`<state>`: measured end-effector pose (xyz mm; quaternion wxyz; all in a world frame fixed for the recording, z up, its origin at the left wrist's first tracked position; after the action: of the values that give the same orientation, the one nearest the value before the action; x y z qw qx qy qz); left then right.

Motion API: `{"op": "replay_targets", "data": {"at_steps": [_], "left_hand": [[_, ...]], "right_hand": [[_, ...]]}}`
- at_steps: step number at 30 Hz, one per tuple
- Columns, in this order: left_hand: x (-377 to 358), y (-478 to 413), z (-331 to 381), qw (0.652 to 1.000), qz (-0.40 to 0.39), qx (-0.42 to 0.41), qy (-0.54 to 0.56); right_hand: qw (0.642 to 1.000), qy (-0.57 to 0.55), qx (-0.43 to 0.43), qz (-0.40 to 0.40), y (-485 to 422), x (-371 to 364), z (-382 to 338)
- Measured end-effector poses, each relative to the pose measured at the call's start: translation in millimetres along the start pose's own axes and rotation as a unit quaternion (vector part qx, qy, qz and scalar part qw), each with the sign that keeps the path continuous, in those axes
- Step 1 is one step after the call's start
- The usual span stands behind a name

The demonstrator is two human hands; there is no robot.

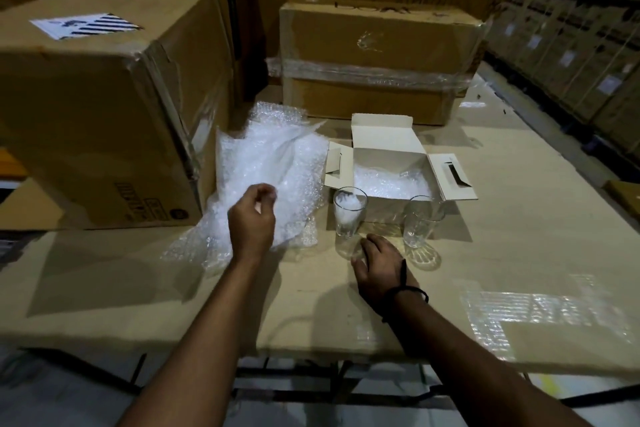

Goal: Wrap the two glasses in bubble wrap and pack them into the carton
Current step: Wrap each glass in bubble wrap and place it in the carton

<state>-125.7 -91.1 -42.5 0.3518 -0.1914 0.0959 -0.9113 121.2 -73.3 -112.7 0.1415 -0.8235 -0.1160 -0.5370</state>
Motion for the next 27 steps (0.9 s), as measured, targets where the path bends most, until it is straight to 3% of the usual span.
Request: {"op": "replay_targets", "data": {"at_steps": [4, 6, 10, 14, 17, 21, 27], "left_hand": [[-5.1, 40.8, -9.7, 0.998, -0.04, 0.005, -0.037], [-7.1, 56.4, -3.6, 0.996, -0.062, -0.03, -0.059], [-9.5, 84.3, 13.1, 0.967, -0.153, -0.153, -0.135], [-16.5, 97.6, 12.8, 0.927, -0.284, -0.175, -0.169], [-22.8, 101.5, 12.8, 0.902, -0.346, -0.183, -0.183], [-26.5, 107.7, 18.8, 0.9, -0.342, -0.237, -0.126], [-55.3, 125.6, 32.1, 0.904, -0.254, -0.321, -0.124]], "right_hand": [[1.0, -0.025, 0.007, 0.001, 1.6, 2.0, -1.0], [0.994, -0.096, -0.01, 0.057, 3.8, 11.4, 0.7], [0.937, -0.291, -0.124, 0.15, 10.2, 38.5, 0.8], [0.892, -0.422, -0.154, 0.047, -3.4, 39.7, -26.4], [0.881, -0.458, -0.117, 0.013, -15.9, 40.8, -36.8], [0.887, -0.46, -0.036, 0.0, -10.8, 61.9, -31.5], [0.9, -0.433, -0.016, 0.05, 13.5, 92.3, 32.5]]}}
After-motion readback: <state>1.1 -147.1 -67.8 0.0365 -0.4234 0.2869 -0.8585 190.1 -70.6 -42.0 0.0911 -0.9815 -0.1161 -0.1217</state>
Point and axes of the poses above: each hand's wrist, its own y-axis away from the middle knuckle, its own x-axis out of the back of the hand, z = x × y, the point moved 4 cm from there along -y, towards the middle knuckle, and after that the axes turned 6 degrees about x, right-handed, at the moved point
